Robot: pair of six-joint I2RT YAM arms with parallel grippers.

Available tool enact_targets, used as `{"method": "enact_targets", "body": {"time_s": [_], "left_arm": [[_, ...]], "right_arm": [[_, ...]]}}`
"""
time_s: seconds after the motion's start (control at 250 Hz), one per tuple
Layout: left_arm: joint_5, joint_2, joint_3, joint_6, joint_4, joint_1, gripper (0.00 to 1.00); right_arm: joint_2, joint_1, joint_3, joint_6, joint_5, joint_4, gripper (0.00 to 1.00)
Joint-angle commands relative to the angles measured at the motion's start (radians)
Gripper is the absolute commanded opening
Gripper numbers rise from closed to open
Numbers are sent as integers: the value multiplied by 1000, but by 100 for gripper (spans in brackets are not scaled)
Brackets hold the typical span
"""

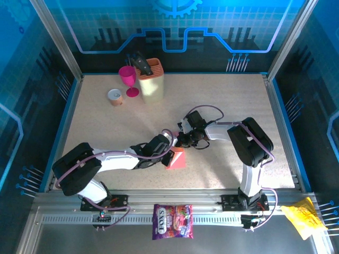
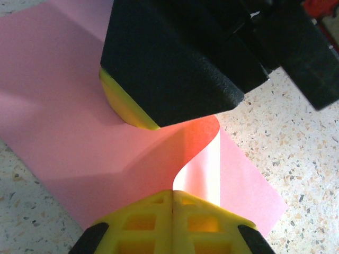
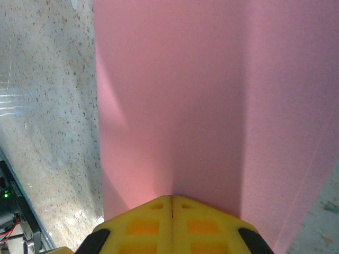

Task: Fold a paper plane with a square sheet of paper (pick it up from the middle)
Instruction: Fold the triangle a second time at the center of the table.

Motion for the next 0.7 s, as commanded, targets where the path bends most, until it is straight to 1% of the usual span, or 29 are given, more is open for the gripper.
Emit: {"method": "enact_targets", "body": {"time_s": [0.0,0.208,0.411,0.695], "left_arm": [[18,17,-1,11,-7,7,0],[33,30,-6,9,-2,8,0],[41,36,-10,9,4,8,0],[49,33,-10,6,9,7,0]], "right_arm": [[21,-12,13,1,19,-60,0],[-4,-12,68,-6,-10,-93,0],[9,-7,116,-10,-17,-118,0],[73,-16,130,-22,25,-119,0]]}}
